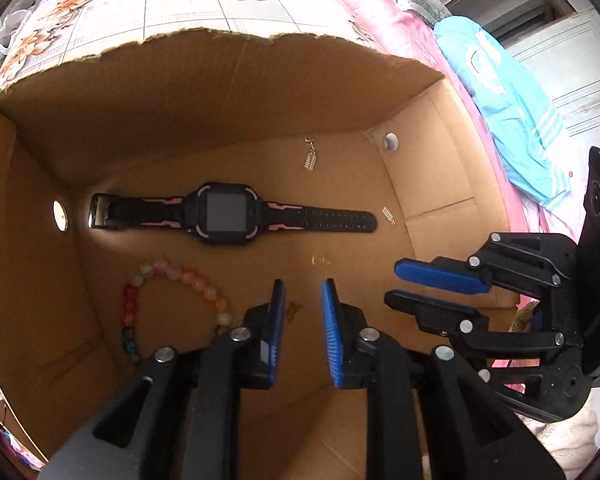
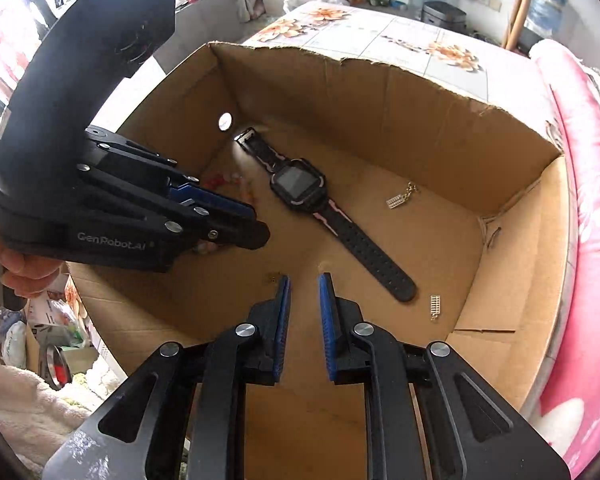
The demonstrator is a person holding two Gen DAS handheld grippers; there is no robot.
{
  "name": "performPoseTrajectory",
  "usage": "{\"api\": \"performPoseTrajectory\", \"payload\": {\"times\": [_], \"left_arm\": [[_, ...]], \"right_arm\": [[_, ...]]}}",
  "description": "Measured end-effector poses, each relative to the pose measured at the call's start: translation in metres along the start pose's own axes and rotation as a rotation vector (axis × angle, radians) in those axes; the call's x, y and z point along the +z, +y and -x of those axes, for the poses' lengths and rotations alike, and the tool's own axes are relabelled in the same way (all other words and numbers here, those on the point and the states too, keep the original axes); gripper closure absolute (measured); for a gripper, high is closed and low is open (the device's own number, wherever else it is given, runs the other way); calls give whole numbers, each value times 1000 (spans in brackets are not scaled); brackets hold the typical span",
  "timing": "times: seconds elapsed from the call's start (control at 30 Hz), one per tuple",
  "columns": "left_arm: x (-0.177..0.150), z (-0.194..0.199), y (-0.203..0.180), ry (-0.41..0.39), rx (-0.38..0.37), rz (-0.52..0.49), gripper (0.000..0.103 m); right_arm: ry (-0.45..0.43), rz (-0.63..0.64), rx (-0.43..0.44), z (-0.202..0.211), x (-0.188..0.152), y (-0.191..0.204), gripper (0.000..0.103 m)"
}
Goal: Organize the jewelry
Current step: 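Open both tools to drop the ring and butterfly into the box, then withdraw both tools from the box toward the charms on the sheet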
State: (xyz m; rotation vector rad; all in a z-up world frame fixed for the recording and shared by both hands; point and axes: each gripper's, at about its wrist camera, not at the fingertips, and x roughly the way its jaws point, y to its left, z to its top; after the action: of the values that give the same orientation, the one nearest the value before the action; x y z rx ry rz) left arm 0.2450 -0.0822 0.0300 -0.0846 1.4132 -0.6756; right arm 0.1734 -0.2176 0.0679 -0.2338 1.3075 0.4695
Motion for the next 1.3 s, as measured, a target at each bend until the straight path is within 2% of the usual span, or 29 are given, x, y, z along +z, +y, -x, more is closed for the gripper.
{"api": "performPoseTrajectory", "payload": {"times": [0.23,0.4,0.5,0.6,0.73,0.87,0.97,1.07,1.2,1.3], "left_arm": [[-6,21,-7,-83,28,-45,85],[-30,61,-26,-225,38,-138,83],[-65,93,-35,-352,33,-192,66],[-107,119,-41,-473,87,-247,50],[-155,130,-44,-564,156,-283,33],[-195,129,-33,-578,114,-242,24],[-216,114,-22,-566,104,-199,21],[-223,81,-15,-519,175,-164,20],[-221,36,-6,-446,299,-141,20],[-218,16,2,-408,350,-130,20]], "right_arm": [[-52,-13,-3,13,-5,-5,82],[-204,-26,27,54,-23,3,73],[-325,-23,36,87,-45,12,59],[-417,-13,27,111,-75,28,48],[-482,-5,26,122,-115,50,32],[-482,-29,-18,114,-139,68,18],[-454,-45,-54,97,-147,81,13],[-402,-75,-87,69,-147,92,8],[-294,-137,-162,23,-151,98,8],[-214,-178,-179,-8,-153,96,8]]}}
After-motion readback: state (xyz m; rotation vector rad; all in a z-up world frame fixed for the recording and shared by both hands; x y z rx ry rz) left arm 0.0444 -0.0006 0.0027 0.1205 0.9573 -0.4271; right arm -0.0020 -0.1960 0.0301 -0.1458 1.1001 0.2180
